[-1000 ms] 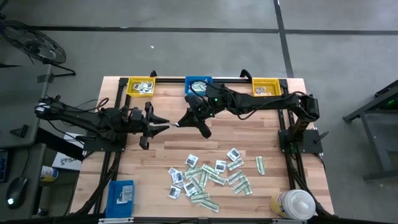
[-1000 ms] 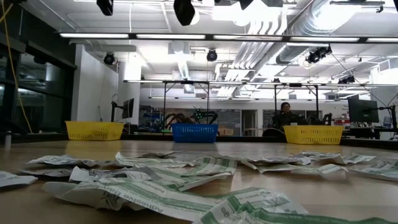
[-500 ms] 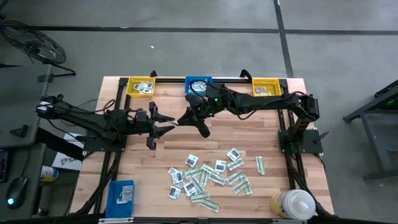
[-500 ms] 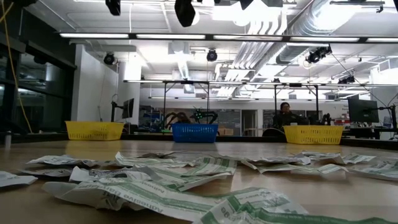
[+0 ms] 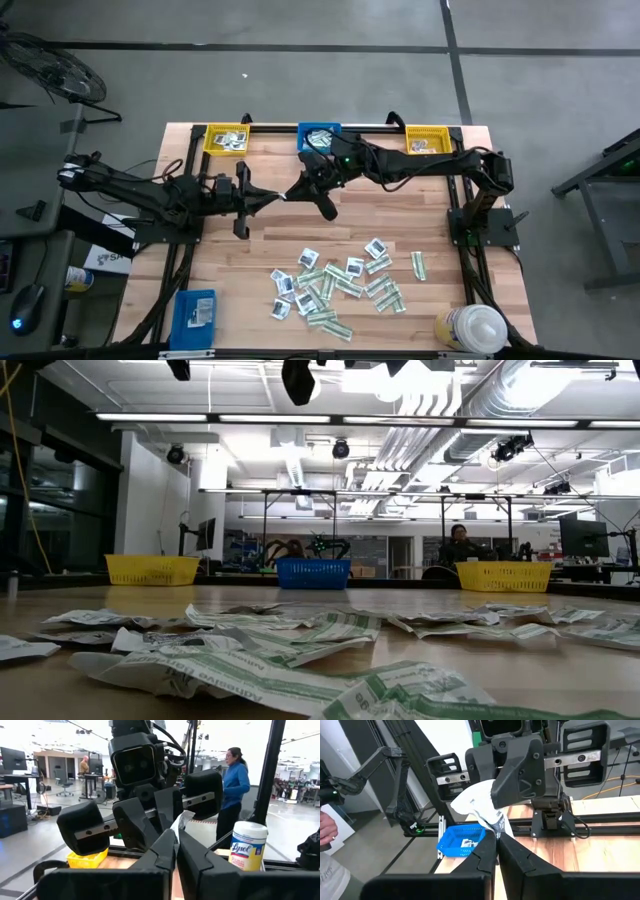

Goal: Pick & Place First Aid Supplies
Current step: Put the gray towelette pack into the left yellow bin

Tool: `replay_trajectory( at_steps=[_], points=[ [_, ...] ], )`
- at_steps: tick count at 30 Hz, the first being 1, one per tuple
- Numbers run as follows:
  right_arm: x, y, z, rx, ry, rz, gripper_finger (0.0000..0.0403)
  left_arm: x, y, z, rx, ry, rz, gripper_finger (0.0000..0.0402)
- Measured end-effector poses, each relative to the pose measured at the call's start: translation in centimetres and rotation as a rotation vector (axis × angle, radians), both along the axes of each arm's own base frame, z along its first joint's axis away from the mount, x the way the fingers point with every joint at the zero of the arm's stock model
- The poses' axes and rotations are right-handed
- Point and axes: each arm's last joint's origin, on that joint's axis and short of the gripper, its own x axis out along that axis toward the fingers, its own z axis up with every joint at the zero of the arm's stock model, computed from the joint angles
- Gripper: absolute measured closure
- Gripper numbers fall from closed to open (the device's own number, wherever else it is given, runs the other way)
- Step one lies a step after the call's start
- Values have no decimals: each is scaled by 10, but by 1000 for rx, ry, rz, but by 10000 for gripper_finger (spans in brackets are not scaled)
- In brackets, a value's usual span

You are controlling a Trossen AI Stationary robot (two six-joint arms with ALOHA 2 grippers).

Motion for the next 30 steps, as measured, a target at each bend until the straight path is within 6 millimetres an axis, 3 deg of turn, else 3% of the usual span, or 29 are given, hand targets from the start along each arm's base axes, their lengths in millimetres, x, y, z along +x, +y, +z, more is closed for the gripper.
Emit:
replay_trajectory(
  at_steps=[6,14,22,30],
  points=[
    [0,-3,1,6,5,-76,380,-3,3,1,-9,0,87,397],
    [-13,-29,14,46,15,-200,291,-14,12,2,-30,44,316,400],
    [-40,-55,31,7,62,-363,214,-23,23,-7,-59,157,772,401],
    [-74,-75,42,-83,178,-546,205,-24,54,-25,-150,231,980,401]
  ],
)
